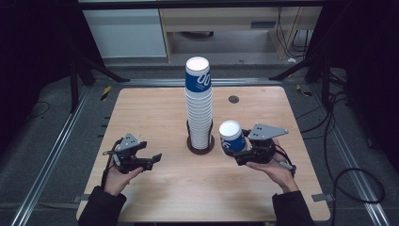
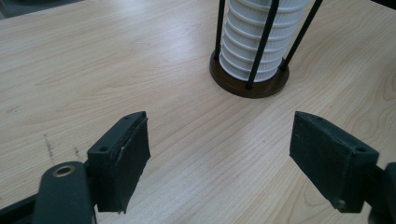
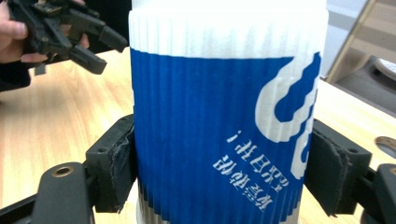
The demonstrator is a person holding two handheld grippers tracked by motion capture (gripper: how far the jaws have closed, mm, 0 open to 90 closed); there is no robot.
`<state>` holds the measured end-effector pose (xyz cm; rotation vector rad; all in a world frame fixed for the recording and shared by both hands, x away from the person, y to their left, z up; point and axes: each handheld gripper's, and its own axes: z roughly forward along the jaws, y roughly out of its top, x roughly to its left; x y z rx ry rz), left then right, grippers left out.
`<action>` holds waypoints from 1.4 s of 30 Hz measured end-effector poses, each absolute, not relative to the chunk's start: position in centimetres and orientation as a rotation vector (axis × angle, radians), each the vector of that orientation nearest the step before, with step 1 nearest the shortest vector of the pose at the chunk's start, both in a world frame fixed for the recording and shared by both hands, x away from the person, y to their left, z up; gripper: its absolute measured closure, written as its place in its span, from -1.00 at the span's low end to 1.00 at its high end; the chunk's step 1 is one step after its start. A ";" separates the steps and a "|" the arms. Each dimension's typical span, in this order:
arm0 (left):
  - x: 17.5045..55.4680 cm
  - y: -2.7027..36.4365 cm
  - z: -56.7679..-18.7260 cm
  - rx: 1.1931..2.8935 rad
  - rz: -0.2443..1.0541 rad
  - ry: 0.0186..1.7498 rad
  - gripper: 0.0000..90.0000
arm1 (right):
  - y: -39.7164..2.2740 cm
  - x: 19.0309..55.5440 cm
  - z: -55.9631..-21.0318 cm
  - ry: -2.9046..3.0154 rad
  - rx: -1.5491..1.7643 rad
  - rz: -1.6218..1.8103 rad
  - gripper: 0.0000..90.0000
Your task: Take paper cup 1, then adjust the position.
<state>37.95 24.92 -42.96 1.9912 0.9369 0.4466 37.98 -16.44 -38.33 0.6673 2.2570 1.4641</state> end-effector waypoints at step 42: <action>35.6 21.4 -40.9 2.055 0.302 0.686 -0.45 | -9.8 37.9 -42.5 2.564 0.290 1.389 -0.53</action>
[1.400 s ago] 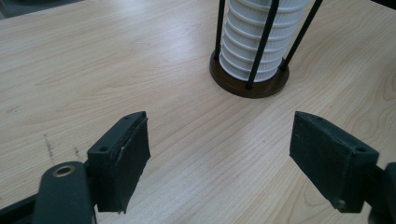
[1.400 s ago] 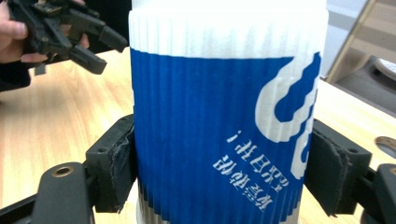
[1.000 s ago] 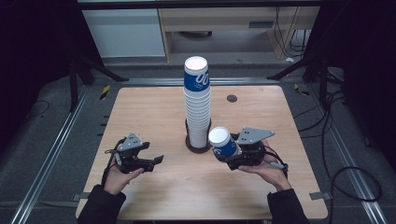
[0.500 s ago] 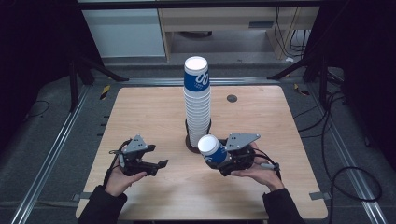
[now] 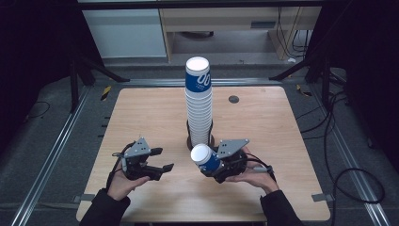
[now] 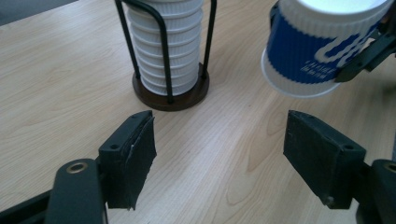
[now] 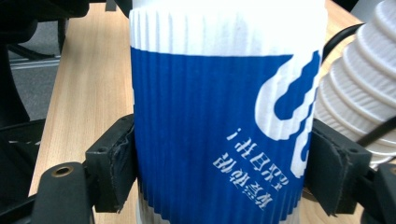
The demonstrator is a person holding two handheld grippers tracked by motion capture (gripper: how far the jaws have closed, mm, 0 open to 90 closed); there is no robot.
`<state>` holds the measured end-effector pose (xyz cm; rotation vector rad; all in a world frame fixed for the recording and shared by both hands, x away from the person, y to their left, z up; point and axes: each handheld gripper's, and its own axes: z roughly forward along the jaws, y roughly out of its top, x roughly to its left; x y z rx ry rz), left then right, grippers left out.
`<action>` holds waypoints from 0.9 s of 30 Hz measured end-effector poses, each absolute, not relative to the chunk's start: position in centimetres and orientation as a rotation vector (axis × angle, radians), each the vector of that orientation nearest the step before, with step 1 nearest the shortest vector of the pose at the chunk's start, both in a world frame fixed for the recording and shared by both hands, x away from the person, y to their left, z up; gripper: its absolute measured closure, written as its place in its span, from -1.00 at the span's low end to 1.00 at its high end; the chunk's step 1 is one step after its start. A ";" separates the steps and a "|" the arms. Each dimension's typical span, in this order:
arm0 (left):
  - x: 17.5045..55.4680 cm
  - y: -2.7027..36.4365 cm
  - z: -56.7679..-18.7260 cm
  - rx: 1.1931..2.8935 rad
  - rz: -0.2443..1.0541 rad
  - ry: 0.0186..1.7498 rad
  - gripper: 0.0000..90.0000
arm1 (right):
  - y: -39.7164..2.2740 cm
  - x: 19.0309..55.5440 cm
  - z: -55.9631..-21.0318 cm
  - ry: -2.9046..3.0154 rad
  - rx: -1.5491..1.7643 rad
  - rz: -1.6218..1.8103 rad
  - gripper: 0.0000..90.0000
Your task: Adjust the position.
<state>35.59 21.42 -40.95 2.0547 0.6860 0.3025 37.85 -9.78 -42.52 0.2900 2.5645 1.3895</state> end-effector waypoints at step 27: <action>34.8 18.1 -41.1 2.121 0.154 0.544 -0.58 | -6.4 37.8 -44.7 2.676 0.166 1.319 -0.52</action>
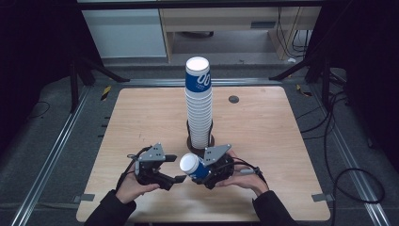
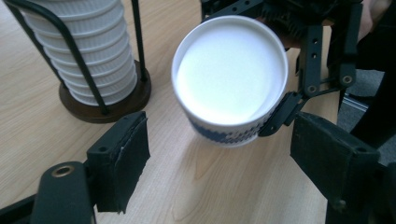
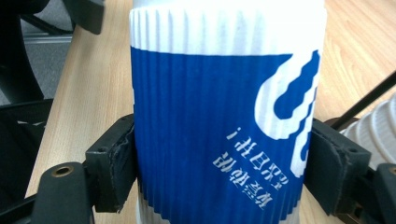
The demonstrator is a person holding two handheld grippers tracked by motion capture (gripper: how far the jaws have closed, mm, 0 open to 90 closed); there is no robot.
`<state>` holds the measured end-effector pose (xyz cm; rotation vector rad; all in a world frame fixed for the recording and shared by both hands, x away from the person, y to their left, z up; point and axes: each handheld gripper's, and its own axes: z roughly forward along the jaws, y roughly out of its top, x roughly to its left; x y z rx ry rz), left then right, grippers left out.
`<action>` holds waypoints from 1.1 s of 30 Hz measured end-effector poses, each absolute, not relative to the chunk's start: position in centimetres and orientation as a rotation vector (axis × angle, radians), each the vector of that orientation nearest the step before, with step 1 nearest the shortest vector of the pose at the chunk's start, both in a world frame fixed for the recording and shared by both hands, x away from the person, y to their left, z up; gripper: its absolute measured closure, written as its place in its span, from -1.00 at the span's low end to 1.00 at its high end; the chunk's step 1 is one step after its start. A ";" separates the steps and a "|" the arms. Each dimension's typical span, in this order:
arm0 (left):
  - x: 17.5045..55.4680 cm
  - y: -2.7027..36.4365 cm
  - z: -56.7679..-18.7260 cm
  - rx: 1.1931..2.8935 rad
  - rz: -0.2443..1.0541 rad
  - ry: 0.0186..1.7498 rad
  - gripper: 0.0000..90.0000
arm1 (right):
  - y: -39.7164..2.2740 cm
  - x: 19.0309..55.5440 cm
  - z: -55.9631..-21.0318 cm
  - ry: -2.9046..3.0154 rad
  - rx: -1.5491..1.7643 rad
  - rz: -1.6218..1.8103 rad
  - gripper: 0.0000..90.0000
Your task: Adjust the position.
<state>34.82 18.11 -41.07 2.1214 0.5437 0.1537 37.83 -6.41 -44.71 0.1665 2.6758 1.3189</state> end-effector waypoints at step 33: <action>34.9 16.1 -42.1 2.230 0.089 0.513 -0.41 | -4.1 36.8 -45.6 2.736 0.033 1.251 -0.54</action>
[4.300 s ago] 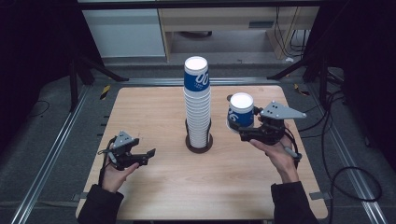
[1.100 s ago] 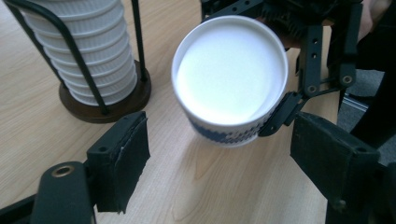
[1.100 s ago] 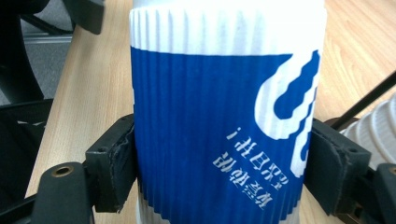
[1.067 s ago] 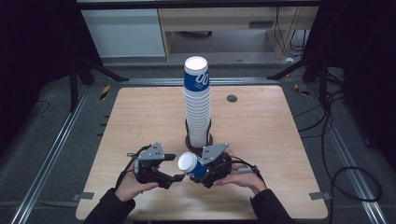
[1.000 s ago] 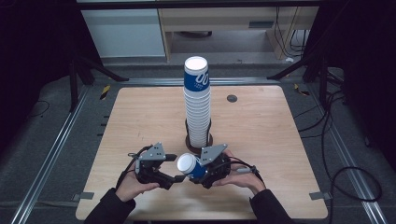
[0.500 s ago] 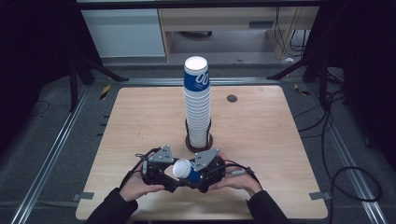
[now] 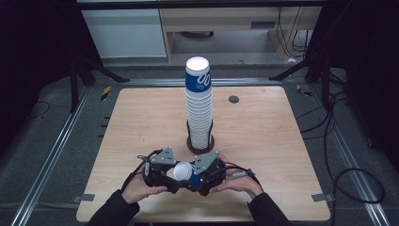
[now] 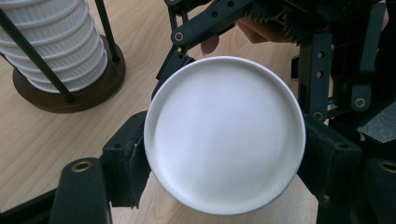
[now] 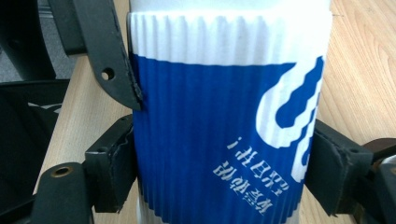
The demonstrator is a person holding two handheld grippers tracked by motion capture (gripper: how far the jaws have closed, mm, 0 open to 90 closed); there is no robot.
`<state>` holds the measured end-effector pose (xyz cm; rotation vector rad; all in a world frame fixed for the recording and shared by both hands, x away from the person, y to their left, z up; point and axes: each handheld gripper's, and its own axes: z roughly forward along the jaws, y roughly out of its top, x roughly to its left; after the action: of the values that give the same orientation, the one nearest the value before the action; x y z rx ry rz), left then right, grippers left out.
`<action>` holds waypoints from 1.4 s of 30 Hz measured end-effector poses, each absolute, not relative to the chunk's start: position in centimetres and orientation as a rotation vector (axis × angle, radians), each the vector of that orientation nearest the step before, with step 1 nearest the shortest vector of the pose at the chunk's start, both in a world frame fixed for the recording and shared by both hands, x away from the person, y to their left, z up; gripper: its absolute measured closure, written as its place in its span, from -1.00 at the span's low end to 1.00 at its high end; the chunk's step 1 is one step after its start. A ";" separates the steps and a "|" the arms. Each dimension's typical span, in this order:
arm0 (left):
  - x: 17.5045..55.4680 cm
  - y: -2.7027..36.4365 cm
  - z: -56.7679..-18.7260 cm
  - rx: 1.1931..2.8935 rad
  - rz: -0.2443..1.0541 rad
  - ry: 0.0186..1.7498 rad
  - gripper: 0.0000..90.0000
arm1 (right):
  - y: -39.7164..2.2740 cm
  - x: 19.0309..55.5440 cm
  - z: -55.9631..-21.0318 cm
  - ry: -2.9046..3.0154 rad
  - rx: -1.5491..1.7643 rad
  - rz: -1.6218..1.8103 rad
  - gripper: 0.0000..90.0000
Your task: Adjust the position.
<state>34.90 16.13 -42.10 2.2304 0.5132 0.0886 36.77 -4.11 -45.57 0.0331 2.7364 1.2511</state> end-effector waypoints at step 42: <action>35.9 19.7 -40.2 1.881 0.079 0.536 -0.40 | -8.0 39.1 -44.2 2.584 0.352 1.699 -0.83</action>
<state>35.88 19.67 -40.25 1.8812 0.5363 0.0790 39.15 -7.97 -44.22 0.3522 2.5845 1.6988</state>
